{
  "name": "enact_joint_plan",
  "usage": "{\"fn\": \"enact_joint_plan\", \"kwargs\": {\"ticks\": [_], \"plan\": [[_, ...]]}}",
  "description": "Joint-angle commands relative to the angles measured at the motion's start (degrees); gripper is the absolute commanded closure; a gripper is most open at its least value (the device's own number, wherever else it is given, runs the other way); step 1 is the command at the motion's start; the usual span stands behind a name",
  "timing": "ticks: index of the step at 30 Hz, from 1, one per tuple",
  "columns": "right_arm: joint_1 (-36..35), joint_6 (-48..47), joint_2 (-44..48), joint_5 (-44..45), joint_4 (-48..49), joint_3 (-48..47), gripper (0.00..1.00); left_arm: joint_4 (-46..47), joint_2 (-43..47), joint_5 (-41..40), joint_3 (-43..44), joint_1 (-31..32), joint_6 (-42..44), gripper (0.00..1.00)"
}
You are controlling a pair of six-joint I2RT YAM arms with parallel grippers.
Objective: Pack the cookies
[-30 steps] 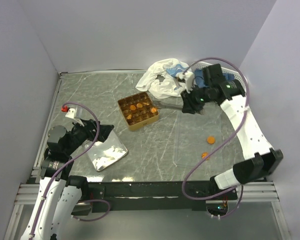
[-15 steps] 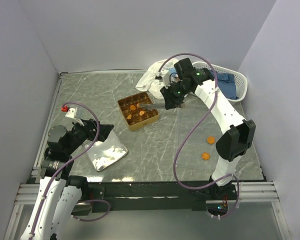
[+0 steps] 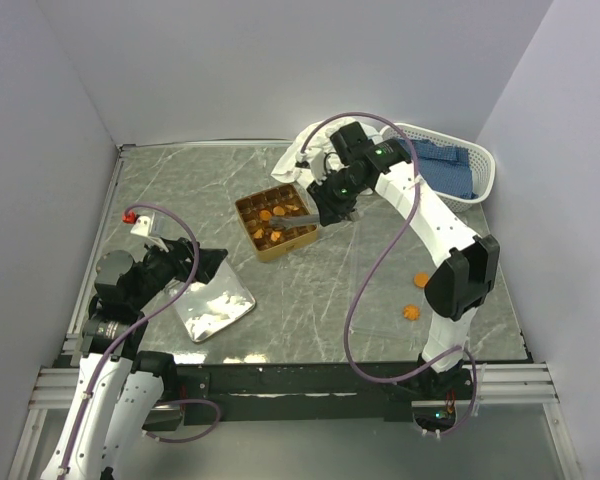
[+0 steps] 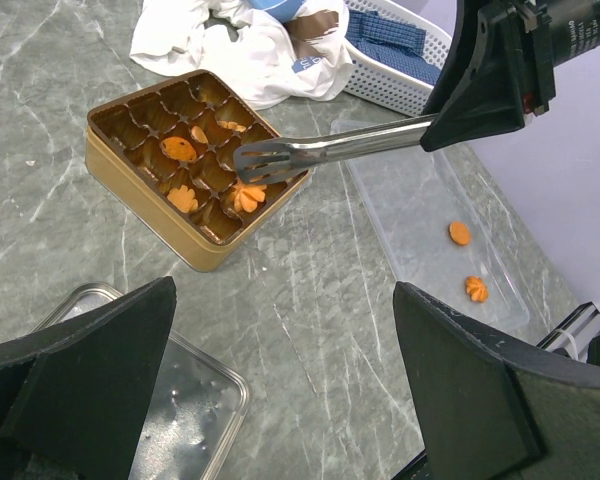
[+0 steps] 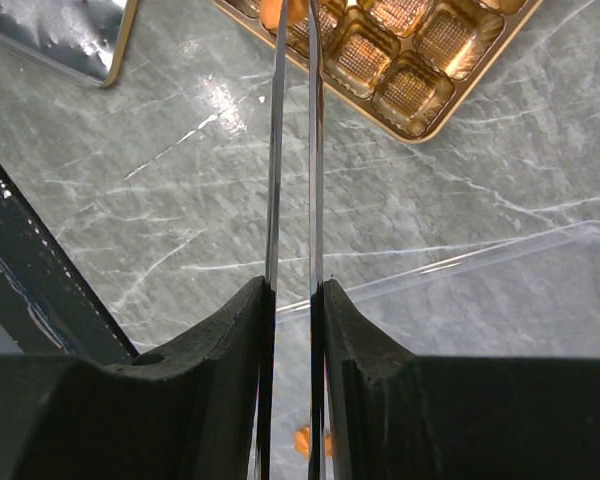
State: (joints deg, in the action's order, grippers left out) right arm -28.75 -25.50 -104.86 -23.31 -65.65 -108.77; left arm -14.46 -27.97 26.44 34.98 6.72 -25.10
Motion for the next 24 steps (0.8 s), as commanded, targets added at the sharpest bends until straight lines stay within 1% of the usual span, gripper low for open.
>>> {"fn": "enact_joint_plan", "kwargs": {"ticks": [1,8,13,17,24], "plan": [[-0.43,0.71,-0.35,0.98,0.52,-2.06,0.79,1.80,0.54,-0.42,0.26,-0.30,0.85,0.04],[-0.95,1.06,-0.34,1.07,0.96,-0.21,0.78,1.89,0.54,-0.24,0.26,-0.30,0.84,0.04],[-1.57,1.59,-1.31,1.60,0.78,-1.00,0.75,1.80,0.63,-0.42,0.18,-0.30,0.84,0.04],[-1.92,2.03,-1.93,2.22,0.78,-1.53,0.68,1.80,0.81,-0.42,0.26,-0.39,0.84,0.04],[-1.92,2.56,-2.10,2.66,0.70,-2.58,0.58,1.80,0.81,-0.42,0.18,-0.30,0.84,0.04]]}}
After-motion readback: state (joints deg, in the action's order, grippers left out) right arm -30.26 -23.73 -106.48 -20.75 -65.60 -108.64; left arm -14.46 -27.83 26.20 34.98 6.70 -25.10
